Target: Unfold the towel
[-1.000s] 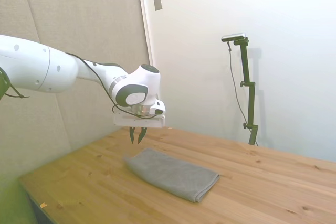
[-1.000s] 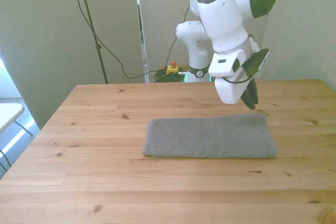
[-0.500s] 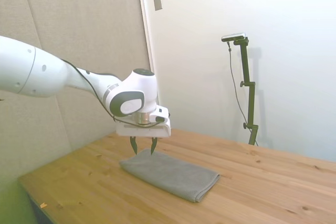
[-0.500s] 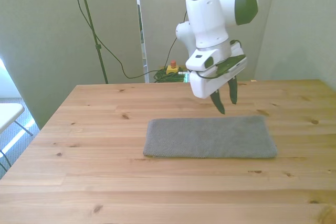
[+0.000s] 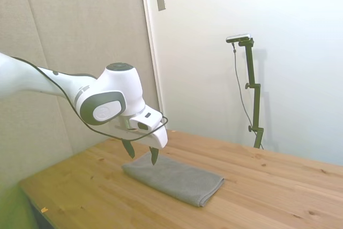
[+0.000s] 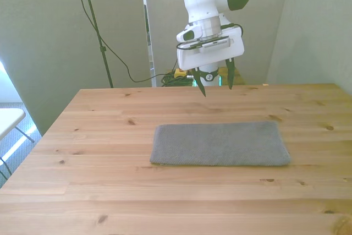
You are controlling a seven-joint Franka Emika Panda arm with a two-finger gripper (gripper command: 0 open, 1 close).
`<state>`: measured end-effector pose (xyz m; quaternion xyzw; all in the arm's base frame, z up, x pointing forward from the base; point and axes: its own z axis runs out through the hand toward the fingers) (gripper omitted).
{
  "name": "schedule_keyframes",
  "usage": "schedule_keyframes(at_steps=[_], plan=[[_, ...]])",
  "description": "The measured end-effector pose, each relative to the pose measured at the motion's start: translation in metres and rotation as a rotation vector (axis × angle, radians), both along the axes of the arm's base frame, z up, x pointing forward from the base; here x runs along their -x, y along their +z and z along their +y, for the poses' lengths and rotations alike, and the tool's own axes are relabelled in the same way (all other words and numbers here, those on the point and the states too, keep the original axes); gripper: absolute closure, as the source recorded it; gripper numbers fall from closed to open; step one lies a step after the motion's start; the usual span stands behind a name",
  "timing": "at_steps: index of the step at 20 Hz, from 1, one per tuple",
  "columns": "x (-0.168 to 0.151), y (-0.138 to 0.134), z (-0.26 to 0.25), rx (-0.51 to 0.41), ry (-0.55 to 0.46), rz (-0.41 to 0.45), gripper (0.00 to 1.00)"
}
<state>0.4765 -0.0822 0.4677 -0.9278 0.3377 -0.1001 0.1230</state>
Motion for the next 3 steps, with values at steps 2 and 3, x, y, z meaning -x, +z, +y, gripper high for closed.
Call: schedule_keyframes(at_steps=[2, 3], plan=[[-0.0046, 0.0001, 0.0033, 0.015, -0.094, -0.008, 0.0], [-0.0062, -0.0012, 0.0082, 0.028, -0.14, -0.008, 0.0]])
